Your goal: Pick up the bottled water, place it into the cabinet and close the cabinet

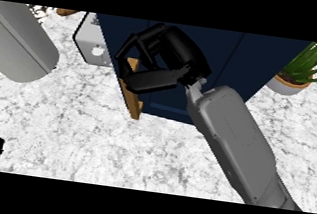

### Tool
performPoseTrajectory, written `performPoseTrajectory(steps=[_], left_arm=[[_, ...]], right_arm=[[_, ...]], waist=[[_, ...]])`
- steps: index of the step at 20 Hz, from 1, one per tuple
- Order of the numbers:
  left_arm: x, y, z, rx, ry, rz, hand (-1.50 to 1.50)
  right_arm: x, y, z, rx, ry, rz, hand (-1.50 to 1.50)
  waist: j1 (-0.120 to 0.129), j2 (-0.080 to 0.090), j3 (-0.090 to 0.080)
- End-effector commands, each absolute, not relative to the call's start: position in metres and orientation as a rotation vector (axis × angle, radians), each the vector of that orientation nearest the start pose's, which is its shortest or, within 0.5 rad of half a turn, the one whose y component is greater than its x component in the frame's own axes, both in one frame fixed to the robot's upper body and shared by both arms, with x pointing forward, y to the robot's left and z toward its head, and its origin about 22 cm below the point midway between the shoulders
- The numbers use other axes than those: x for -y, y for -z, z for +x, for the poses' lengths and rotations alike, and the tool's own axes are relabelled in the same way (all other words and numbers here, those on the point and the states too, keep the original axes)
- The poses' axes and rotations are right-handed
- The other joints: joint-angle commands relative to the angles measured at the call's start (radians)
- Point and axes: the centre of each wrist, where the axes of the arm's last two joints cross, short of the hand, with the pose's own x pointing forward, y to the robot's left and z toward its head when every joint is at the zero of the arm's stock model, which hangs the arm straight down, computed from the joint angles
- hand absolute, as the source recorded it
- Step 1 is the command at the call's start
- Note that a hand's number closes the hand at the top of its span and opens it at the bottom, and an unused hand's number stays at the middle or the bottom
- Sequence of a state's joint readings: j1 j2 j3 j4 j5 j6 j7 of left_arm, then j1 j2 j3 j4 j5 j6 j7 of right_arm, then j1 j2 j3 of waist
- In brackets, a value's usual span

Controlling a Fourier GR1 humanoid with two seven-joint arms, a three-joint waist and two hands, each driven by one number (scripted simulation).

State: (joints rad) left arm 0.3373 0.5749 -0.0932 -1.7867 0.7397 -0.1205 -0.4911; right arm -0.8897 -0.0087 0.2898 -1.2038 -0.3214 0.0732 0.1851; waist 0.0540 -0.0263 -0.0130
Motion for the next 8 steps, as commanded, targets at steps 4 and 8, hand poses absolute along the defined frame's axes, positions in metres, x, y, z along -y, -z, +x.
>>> performPoseTrajectory(steps=[4,8], left_arm=[[-0.330,-0.034,0.161,1.897,-0.100,-0.299,1.50],[-0.328,-0.035,0.169,1.896,-0.107,-0.295,1.50]], right_arm=[[0.119,-0.158,0.414,1.653,-0.440,0.358,1.50],[0.119,-0.158,0.415,1.650,-0.460,0.394,1.50]], waist=[[-0.001,0.049,0.012],[-0.023,0.047,0.012]])
